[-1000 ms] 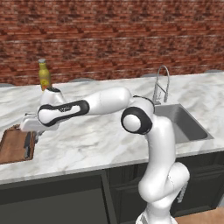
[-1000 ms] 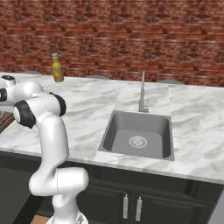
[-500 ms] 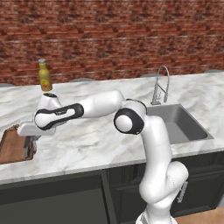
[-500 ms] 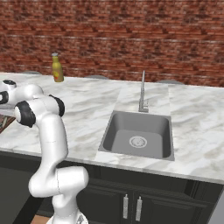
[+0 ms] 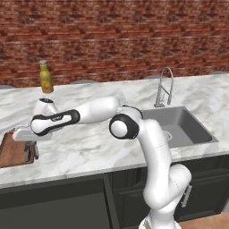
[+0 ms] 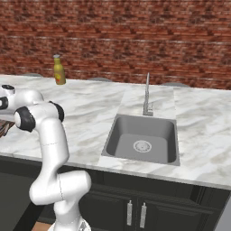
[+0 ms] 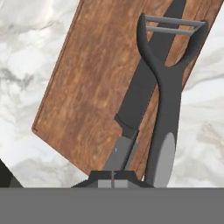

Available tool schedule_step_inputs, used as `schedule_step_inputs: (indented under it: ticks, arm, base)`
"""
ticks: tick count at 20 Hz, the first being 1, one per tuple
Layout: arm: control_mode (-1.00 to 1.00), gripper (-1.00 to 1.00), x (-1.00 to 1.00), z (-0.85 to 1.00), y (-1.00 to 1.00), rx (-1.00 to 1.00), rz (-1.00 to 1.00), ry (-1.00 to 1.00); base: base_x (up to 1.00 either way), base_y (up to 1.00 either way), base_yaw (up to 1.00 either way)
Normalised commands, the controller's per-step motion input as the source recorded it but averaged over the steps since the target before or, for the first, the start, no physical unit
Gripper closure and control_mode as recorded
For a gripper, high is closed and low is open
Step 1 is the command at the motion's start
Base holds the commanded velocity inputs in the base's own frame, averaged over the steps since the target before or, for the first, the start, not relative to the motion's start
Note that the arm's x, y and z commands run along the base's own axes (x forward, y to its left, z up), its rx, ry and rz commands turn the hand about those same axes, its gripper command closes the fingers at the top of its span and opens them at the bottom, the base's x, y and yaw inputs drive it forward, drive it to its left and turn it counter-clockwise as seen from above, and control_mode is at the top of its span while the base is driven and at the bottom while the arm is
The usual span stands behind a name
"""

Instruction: Open the drawer on the left and place the cutting tools on the cutting board.

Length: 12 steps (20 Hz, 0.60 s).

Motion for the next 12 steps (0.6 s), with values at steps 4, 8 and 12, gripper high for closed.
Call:
schedule_step_inputs:
  ticks: [4, 8, 12]
  arm:
    - [-1.0, -1.0, 0.11, 0.01, 0.22, 0.0, 0.0, 0.0]
    - [-1.0, -1.0, 0.0, 0.4, -0.07, 0.0, 0.0, 0.0]
    - [-1.0, -1.0, -0.2, 0.49, -0.39, -0.01, 0.0, 0.0]
  base:
    - [0.0, 0.0, 0.0]
    - [0.0, 0.0, 0.0]
    - [0.0, 0.0, 0.0]
